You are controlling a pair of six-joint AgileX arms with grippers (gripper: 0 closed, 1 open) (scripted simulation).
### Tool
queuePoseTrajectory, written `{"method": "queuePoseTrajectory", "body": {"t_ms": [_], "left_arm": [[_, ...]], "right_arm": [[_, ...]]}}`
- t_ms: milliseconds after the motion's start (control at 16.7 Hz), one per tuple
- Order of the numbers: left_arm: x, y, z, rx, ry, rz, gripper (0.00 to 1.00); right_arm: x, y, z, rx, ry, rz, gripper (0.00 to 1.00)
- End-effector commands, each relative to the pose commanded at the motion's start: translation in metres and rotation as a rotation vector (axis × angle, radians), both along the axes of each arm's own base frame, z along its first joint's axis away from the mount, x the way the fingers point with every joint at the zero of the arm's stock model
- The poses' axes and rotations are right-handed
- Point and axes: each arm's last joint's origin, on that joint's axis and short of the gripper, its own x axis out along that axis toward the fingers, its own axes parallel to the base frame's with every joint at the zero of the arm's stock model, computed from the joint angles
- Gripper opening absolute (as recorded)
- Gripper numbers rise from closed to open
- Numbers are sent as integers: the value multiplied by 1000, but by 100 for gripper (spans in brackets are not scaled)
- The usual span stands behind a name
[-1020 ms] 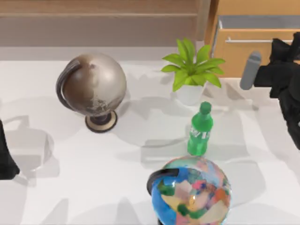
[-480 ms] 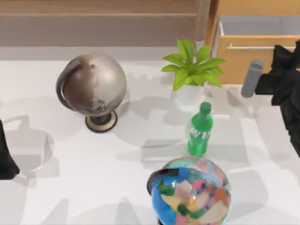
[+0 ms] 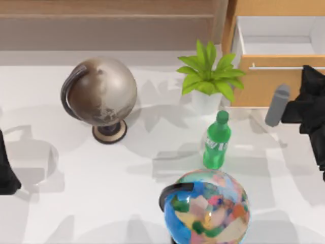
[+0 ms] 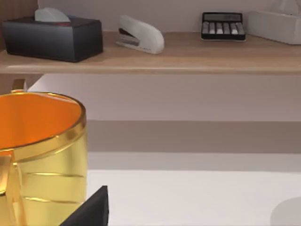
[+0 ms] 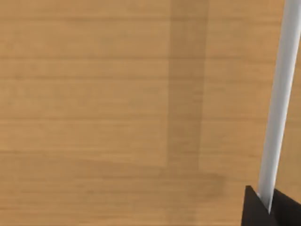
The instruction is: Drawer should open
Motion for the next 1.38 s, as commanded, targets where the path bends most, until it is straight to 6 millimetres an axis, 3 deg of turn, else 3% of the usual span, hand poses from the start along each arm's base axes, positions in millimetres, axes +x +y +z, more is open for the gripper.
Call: {"method": "queuePoseTrajectory", "body": {"t_ms": [240,600,900,1380], "left_arm": [[0,0,0,0,0,0,100],[0,0,0,0,0,0,100],[0,0,0,0,0,0,100],[0,0,0,0,0,0,100]], "right_arm": [[-8,1,1,2,-11,4,0],[-58,0,-1,-3,2,0,0],[-62,0,0,-1,0,0,0],[-62,0,0,-1,0,0,60]]}}
